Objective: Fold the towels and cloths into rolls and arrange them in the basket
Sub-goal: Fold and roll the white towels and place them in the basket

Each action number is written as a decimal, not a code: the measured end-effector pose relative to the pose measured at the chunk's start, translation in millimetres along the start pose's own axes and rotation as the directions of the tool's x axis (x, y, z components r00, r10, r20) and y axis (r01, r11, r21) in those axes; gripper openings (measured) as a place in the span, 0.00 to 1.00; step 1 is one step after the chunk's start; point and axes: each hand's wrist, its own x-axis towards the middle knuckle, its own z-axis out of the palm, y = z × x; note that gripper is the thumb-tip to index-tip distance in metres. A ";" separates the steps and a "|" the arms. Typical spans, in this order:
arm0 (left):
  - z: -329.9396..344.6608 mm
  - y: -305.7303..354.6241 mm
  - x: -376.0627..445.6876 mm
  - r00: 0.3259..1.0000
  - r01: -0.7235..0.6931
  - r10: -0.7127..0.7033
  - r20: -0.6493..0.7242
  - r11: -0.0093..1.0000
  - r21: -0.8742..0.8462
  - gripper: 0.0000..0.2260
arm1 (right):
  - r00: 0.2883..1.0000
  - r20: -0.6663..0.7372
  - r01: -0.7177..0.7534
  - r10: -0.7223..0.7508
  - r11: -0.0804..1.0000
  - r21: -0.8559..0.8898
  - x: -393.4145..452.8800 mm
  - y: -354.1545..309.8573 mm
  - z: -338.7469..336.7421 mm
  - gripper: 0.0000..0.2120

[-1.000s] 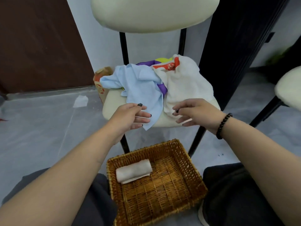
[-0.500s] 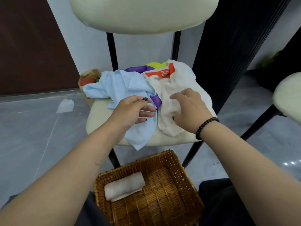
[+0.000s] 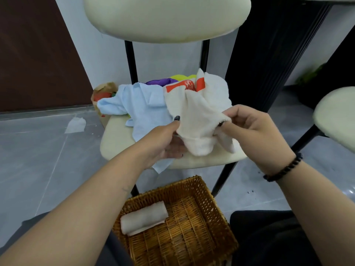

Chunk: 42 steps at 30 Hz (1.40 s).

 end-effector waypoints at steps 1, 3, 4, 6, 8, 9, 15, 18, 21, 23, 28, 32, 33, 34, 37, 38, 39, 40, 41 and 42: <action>2.4 0.3 -1.8 0.998 0.013 -0.008 0.070 0.997 -0.075 0.20 | 0.996 0.082 -0.026 0.020 0.997 0.074 -7.1 -2.9 -1.9 0.03; 9.8 1.1 -6.0 0.984 0.024 0.013 0.177 0.978 -0.209 0.21 | 0.967 0.251 -0.078 0.049 0.991 0.107 -18.6 -3.5 -1.1 0.05; 14.3 0.7 -6.3 0.983 0.009 0.037 0.177 0.968 -0.250 0.20 | 0.949 0.311 -0.072 0.052 0.996 0.054 -22.5 -1.4 0.5 0.05; 20.5 -4.5 0.1 0.990 -0.104 0.120 0.074 0.974 -0.199 0.14 | 0.931 0.356 -0.059 0.076 0.996 -0.060 -26.0 5.6 1.9 0.07; 22.4 -9.4 3.1 0.974 -0.227 0.225 -0.036 0.973 -0.052 0.16 | 0.937 0.332 -0.089 0.112 0.993 -0.083 -25.8 9.1 -1.7 0.12; 22.4 -10.7 3.5 0.962 -0.267 0.265 -0.066 0.964 -0.009 0.18 | 0.946 0.298 -0.107 0.126 0.991 -0.080 -25.5 10.0 -5.0 0.15; 20.8 -0.8 -17.8 0.879 -0.473 0.477 -0.030 0.877 0.078 0.17 | 0.989 -0.101 -0.130 0.109 0.963 -0.237 -9.2 19.7 -19.7 0.12; 11.8 3.1 -35.2 0.860 -0.509 0.497 0.118 0.852 0.123 0.15 | 0.968 -0.178 -0.218 0.179 0.949 -0.230 1.4 25.9 -23.1 0.21; 3.6 1.5 -38.8 0.885 -0.464 0.444 0.139 0.863 0.200 0.15 | 0.989 -0.144 -0.069 0.022 0.942 -0.330 4.0 22.3 -19.1 0.27; -0.2 1.4 -38.7 0.891 -0.455 0.437 0.124 0.860 0.231 0.16 | 0.987 -0.035 0.129 -0.156 0.907 -0.402 5.2 18.6 -13.5 0.29; -5.2 3.1 -47.5 0.858 -0.513 0.479 0.186 0.812 0.277 0.15 | 0.922 0.289 0.361 -0.257 0.838 -0.408 8.1 28.9 11.9 0.31; -13.9 1.3 -48.9 0.835 -0.549 0.531 0.146 0.777 0.308 0.08 | 0.876 0.216 0.479 -0.432 0.724 -0.496 10.8 29.5 23.9 0.12; -16.4 0.7 -48.2 0.836 -0.543 0.538 0.109 0.781 0.307 0.08 | 0.873 0.170 0.480 -0.457 0.744 -0.465 10.1 26.2 23.5 0.09; -19.2 -0.1 -46.6 0.836 -0.537 0.543 0.074 0.784 0.312 0.07 | 0.868 0.130 0.486 -0.480 0.763 -0.426 9.1 23.5 23.4 0.05; -26.3 -4.6 -44.8 0.831 -0.524 0.553 0.070 0.733 0.434 0.04 | 0.879 0.129 0.476 -0.459 0.826 -0.304 0.9 17.0 26.7 0.05; -29.1 -7.9 -43.5 0.828 -0.520 0.554 0.092 0.695 0.496 0.08 | 0.896 0.131 0.445 -0.425 0.851 -0.279 -2.2 15.9 29.1 0.09; -31.2 -10.6 -43.1 0.829 -0.512 0.547 0.116 0.658 0.553 0.12 | 0.916 0.119 0.402 -0.384 0.876 -0.267 -4.5 14.9 31.1 0.12; -33.1 -12.2 -43.4 0.834 -0.499 0.537 0.130 0.632 0.593 0.15 | 0.933 0.096 0.360 -0.347 0.900 -0.247 -5.4 14.5 31.8 0.15; -35.3 -13.3 -44.1 0.835 -0.495 0.531 0.143 0.614 0.615 0.15 | 0.947 0.069 0.321 -0.313 0.923 -0.214 -5.2 13.4 30.6 0.15; -38.3 -14.8 -44.5 0.839 -0.485 0.523 0.150 0.596 0.639 0.14 | 0.957 0.038 0.290 -0.287 0.940 -0.179 -4.2 11.8 28.3 0.15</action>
